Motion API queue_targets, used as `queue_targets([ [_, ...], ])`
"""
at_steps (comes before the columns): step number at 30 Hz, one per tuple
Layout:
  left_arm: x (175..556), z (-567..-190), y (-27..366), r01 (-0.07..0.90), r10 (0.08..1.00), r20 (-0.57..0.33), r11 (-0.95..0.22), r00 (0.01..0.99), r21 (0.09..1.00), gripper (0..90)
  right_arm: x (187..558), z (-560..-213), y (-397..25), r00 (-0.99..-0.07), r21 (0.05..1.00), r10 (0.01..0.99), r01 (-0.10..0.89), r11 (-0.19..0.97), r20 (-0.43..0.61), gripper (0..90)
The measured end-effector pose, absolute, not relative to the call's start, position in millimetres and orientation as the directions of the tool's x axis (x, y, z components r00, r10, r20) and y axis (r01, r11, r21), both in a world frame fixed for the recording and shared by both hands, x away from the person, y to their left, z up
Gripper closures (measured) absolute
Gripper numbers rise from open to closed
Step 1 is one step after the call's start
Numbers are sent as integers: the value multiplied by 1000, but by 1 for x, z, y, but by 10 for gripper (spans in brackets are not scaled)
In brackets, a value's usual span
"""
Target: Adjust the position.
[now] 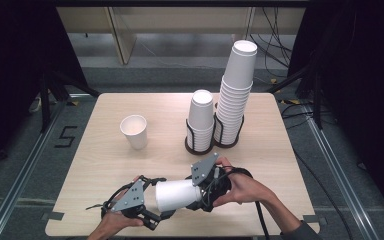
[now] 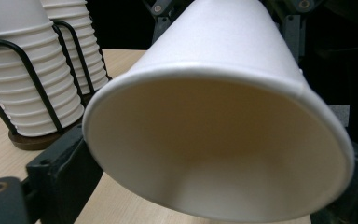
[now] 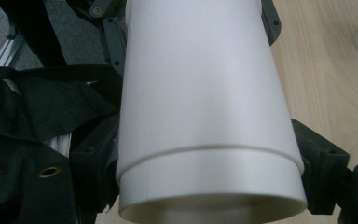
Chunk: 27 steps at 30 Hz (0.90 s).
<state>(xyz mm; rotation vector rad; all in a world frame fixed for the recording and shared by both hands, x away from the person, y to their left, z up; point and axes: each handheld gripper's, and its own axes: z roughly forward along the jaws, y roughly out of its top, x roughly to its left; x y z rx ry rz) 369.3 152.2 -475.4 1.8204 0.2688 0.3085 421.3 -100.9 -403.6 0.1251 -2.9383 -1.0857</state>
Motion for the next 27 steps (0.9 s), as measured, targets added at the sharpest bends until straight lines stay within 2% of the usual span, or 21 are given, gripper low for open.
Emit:
queue_targets([
  [8,369,-470,153,1,310,104,-321,945,947,132,422,-408,-103,-996,640,-81,-79,764,-26,248],
  [14,368,-467,150,8,317,114,-359,942,933,145,419,-413,-100,-999,601,-53,-50,797,-12,185],
  [17,368,-465,149,11,317,120,-381,941,924,146,418,-413,-96,-995,592,-79,-99,800,-59,194],
  [19,368,-464,149,12,319,129,-405,939,914,145,414,-410,-95,-997,574,-35,-68,816,-68,183],
  [20,368,-464,149,18,320,125,-411,939,912,145,413,-410,-92,-992,570,-70,-117,813,-104,175],
  [21,368,-464,148,21,317,122,-412,941,911,145,412,-409,-91,-991,567,-73,-124,815,-112,175],
  [22,367,-463,148,23,322,127,-425,938,905,145,408,-409,-90,-994,557,-45,-90,826,-95,177],
  [23,367,-463,147,28,321,125,-432,939,901,145,408,-409,-87,-990,548,-73,-128,827,-120,174],
  [27,366,-463,143,30,317,128,-449,940,893,144,404,-412,-80,-984,494,-72,-145,857,-163,206],
])
